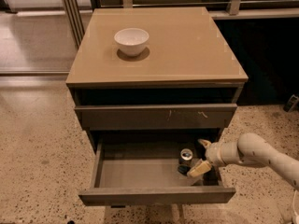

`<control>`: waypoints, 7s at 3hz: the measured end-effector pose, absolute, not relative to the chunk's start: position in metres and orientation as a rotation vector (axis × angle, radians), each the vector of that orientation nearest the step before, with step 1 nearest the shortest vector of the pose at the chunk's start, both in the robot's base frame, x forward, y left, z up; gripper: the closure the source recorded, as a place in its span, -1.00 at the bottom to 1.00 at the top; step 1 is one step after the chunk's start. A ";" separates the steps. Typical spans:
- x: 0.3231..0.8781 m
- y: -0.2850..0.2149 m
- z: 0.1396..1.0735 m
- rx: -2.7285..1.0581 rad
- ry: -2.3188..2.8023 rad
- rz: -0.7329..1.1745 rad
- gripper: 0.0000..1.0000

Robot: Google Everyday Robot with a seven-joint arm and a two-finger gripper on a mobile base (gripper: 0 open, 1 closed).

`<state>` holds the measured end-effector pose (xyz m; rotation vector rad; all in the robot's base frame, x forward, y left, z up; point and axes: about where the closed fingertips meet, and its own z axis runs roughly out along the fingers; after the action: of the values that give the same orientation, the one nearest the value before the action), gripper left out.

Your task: Pick redbull can from middle drawer and place on counter

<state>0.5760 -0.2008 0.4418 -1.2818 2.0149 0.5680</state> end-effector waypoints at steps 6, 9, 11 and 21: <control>0.568 -0.149 0.471 -1.379 1.896 0.727 0.99; 0.553 -0.143 0.620 -1.428 1.848 0.738 1.00; 0.538 -0.140 0.702 -1.460 1.815 0.742 1.00; 0.710 -0.133 0.904 -1.287 1.839 0.621 1.00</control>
Offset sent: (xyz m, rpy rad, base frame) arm 0.0012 0.0596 -0.0124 0.0935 0.0405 0.1349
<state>0.7100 -0.1334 0.9040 -1.2866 1.8392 0.6211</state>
